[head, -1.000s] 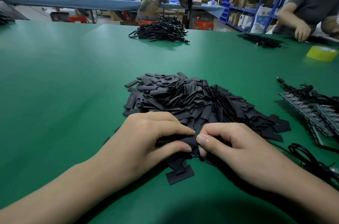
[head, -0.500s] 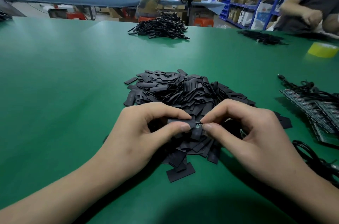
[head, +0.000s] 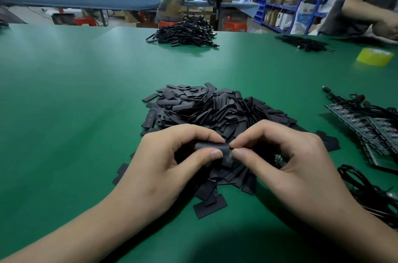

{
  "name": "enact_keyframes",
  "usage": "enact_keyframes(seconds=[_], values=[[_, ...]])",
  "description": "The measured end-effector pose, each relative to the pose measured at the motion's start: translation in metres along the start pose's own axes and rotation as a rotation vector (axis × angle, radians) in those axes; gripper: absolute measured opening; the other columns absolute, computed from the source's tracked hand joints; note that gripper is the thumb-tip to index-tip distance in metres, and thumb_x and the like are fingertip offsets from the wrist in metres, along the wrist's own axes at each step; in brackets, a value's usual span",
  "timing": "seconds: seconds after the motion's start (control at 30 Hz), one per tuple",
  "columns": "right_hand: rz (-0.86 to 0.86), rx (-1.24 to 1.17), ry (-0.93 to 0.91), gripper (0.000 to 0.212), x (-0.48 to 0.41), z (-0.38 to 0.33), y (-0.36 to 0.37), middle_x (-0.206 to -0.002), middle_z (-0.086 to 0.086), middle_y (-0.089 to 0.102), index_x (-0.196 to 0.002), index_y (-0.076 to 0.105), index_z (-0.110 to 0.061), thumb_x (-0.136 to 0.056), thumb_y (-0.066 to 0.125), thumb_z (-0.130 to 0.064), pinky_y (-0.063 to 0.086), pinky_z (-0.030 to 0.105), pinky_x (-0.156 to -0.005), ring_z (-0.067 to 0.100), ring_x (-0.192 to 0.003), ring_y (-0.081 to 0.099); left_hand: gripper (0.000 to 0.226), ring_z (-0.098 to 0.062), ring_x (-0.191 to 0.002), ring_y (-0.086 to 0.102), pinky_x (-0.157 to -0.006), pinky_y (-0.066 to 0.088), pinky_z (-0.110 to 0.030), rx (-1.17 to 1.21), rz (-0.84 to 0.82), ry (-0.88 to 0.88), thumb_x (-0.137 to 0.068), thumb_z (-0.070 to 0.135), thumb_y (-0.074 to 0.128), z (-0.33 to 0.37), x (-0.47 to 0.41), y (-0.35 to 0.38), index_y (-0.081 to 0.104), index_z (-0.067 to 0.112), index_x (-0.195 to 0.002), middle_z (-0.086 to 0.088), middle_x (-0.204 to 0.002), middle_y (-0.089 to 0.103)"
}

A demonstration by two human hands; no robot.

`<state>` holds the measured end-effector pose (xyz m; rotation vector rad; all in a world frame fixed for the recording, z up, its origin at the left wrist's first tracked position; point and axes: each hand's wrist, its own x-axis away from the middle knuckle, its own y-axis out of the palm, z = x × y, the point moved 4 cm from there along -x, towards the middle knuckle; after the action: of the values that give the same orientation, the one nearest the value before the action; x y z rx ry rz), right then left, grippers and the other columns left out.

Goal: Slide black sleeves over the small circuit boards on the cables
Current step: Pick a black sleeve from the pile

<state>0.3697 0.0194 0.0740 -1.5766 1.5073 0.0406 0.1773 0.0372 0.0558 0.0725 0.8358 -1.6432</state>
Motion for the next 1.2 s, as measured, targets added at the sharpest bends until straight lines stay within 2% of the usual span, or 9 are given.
enact_keyframes(seconds=[0.13, 0.23, 0.37, 0.47, 0.6, 0.73, 0.8, 1.03, 1.2], values=[[0.005, -0.078, 0.115, 0.009, 0.000, 0.006, 0.000, -0.086, -0.015, 0.074, -0.089, 0.072, -0.029, -0.088, 0.079, -0.025, 0.052, 0.020, -0.076, 0.007, -0.086, 0.072, 0.016, 0.002, -0.091, 0.068, -0.077, 0.046, -0.009, -0.040, 0.064, 0.033, -0.083, 0.033, 0.074, 0.006, 0.000, -0.005, 0.075, 0.035, -0.099, 0.024, -0.094, 0.072], [-0.006, -0.058, 0.130, 0.014, 0.001, 0.005, 0.002, -0.082, -0.017, 0.074, -0.085, 0.074, -0.029, -0.087, 0.080, -0.018, 0.052, 0.023, -0.073, 0.005, -0.081, 0.071, 0.022, -0.006, -0.083, 0.069, -0.074, 0.047, -0.011, -0.044, 0.153, 0.036, -0.078, 0.035, 0.079, 0.007, 0.000, -0.009, 0.075, 0.037, -0.099, 0.017, -0.088, 0.073], [0.038, -0.074, 0.141, 0.009, 0.004, 0.001, 0.003, -0.081, -0.017, 0.074, -0.085, 0.075, -0.030, -0.084, 0.080, -0.022, 0.053, 0.022, -0.071, 0.005, -0.080, 0.072, 0.035, -0.011, -0.078, 0.070, -0.075, 0.049, -0.011, 0.016, 0.282, -0.001, -0.070, 0.037, 0.086, 0.007, 0.001, -0.016, 0.072, 0.033, -0.102, 0.011, -0.084, 0.072], [0.051, -0.121, 0.168, 0.007, 0.007, 0.001, 0.005, -0.080, -0.016, 0.076, -0.085, 0.076, -0.029, -0.086, 0.080, -0.024, 0.055, 0.024, -0.070, 0.006, -0.079, 0.073, 0.036, -0.004, -0.081, 0.071, -0.078, 0.047, -0.008, -0.028, 0.270, 0.024, -0.070, 0.039, 0.085, 0.012, 0.001, -0.014, 0.073, 0.031, -0.103, 0.018, -0.085, 0.073], [0.018, -0.201, 0.214, 0.003, 0.008, 0.003, 0.012, -0.081, -0.015, 0.076, -0.087, 0.076, -0.032, -0.086, 0.076, -0.030, 0.055, 0.019, -0.070, 0.006, -0.078, 0.074, 0.058, 0.003, -0.090, 0.068, -0.085, 0.045, -0.005, -0.164, 0.196, 0.096, -0.067, 0.042, 0.085, 0.021, 0.001, -0.009, 0.069, 0.023, -0.120, 0.021, -0.099, 0.069], [-0.045, -0.264, 0.286, 0.008, 0.007, 0.006, 0.015, -0.084, -0.011, 0.077, -0.090, 0.077, -0.038, -0.085, 0.071, -0.036, 0.060, 0.045, -0.074, 0.012, -0.076, 0.072, 0.060, 0.004, -0.091, 0.066, -0.086, 0.044, -0.005, -0.176, 0.176, 0.121, -0.067, 0.043, 0.084, 0.022, 0.001, -0.009, 0.068, 0.021, -0.121, 0.020, -0.100, 0.068], [-0.071, -0.272, 0.287, 0.009, 0.007, 0.006, 0.015, -0.085, -0.010, 0.077, -0.090, 0.076, -0.039, -0.087, 0.069, -0.036, 0.059, 0.049, -0.074, 0.016, -0.077, 0.072, 0.058, 0.003, -0.091, 0.066, -0.085, 0.044, -0.005, -0.181, 0.176, 0.123, -0.068, 0.043, 0.084, 0.021, 0.001, -0.011, 0.069, 0.020, -0.119, 0.020, -0.100, 0.068], [-0.057, -0.178, 0.246, 0.006, 0.007, 0.001, 0.013, -0.080, -0.014, 0.075, -0.088, 0.075, -0.036, -0.084, 0.071, -0.035, 0.054, 0.030, -0.066, 0.008, -0.070, 0.069, 0.051, 0.001, -0.088, 0.066, -0.084, 0.048, -0.013, -0.309, 0.142, 0.165, -0.073, 0.041, 0.084, 0.021, 0.000, -0.013, 0.070, 0.020, -0.117, 0.018, -0.100, 0.067], [-0.045, -0.129, 0.243, 0.008, 0.008, -0.001, 0.011, -0.078, -0.015, 0.073, -0.085, 0.074, -0.034, -0.086, 0.080, -0.029, 0.053, 0.026, -0.062, 0.008, -0.069, 0.068, 0.047, 0.002, -0.089, 0.065, -0.083, 0.049, -0.013, -0.319, 0.131, 0.161, -0.073, 0.042, 0.084, 0.020, 0.000, -0.014, 0.072, 0.021, -0.114, 0.018, -0.100, 0.069]])
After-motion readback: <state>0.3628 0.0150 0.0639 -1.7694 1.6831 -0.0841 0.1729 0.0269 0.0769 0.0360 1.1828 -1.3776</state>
